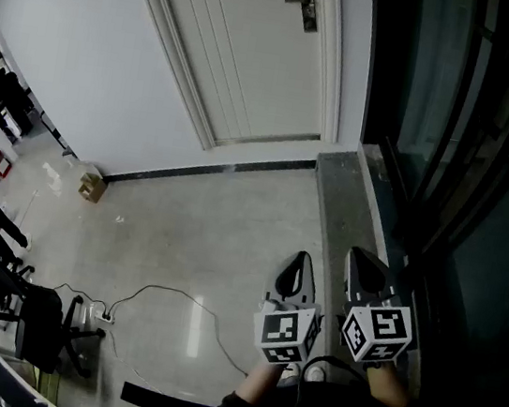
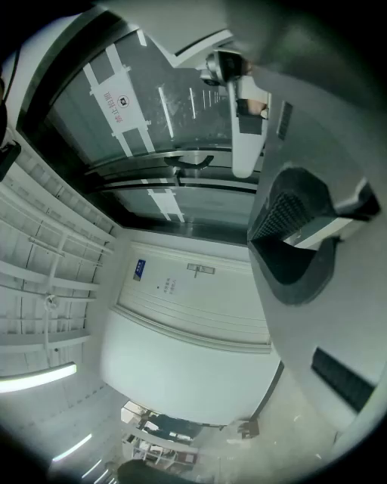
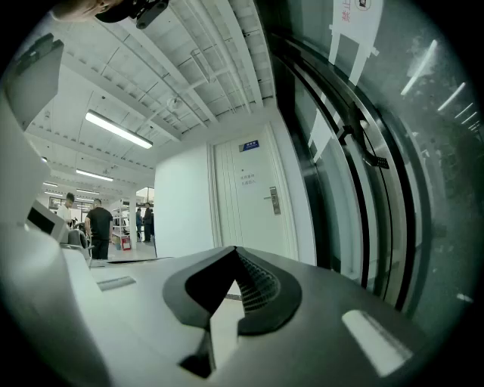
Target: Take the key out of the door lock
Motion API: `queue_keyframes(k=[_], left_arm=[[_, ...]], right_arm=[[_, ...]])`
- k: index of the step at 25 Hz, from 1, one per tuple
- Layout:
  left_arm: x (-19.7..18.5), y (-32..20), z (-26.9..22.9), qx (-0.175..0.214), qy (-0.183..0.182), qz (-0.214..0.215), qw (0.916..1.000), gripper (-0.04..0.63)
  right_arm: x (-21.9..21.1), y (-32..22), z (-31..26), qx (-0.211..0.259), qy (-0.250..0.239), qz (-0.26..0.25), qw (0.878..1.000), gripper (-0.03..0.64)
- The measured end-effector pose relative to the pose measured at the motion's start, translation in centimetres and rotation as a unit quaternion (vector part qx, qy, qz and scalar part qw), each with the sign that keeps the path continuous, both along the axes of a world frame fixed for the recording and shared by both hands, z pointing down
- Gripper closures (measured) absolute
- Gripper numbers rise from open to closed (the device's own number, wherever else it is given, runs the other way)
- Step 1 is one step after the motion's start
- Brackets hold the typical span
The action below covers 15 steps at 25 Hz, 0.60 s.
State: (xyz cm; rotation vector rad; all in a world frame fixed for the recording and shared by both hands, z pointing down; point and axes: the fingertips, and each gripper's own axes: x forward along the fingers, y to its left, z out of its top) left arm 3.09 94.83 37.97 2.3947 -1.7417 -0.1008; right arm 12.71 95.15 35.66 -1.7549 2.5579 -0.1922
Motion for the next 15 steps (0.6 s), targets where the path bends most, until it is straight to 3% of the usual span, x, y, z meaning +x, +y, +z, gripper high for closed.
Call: queue_keyframes(k=[15], left_arm=[[-0.7, -0.14, -0.04, -0.001, 0.004, -0.001, 1.0, 0.595]], right_arm=[[-0.4, -0.35, 0.01, 0.0, -0.001, 0.006, 1.0, 0.615]])
